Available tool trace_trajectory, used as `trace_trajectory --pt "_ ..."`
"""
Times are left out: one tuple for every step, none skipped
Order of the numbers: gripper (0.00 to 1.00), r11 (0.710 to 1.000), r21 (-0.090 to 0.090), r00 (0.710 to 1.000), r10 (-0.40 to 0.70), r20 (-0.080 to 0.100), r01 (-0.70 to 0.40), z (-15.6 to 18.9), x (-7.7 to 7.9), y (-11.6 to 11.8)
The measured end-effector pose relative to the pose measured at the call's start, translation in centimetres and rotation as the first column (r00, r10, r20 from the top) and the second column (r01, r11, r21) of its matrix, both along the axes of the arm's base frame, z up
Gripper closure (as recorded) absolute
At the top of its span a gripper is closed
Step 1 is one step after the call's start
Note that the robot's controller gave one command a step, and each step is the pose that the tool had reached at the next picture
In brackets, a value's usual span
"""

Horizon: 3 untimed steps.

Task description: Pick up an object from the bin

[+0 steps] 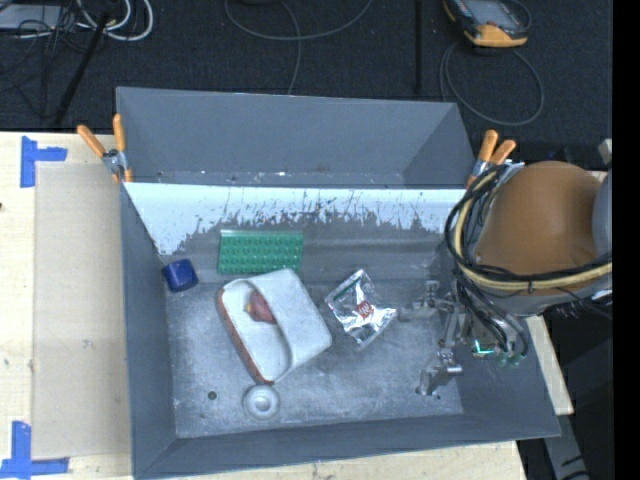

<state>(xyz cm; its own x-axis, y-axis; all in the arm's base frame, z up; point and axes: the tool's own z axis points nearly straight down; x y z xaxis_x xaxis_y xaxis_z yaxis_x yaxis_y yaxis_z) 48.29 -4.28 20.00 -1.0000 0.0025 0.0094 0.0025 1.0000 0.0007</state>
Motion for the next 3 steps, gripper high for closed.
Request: trace_trajectory --pt "0.00 0.990 -0.001 0.990 0.141 0.009 -0.141 -12.8 9.9 4.1" --pt "0.00 0.977 -0.001 0.977 0.214 0.008 -0.214 -9.9 7.5 1.6" --pt "0.00 0.932 -0.002 0.932 0.363 0.013 -0.363 -10.0 12.0 0.3"
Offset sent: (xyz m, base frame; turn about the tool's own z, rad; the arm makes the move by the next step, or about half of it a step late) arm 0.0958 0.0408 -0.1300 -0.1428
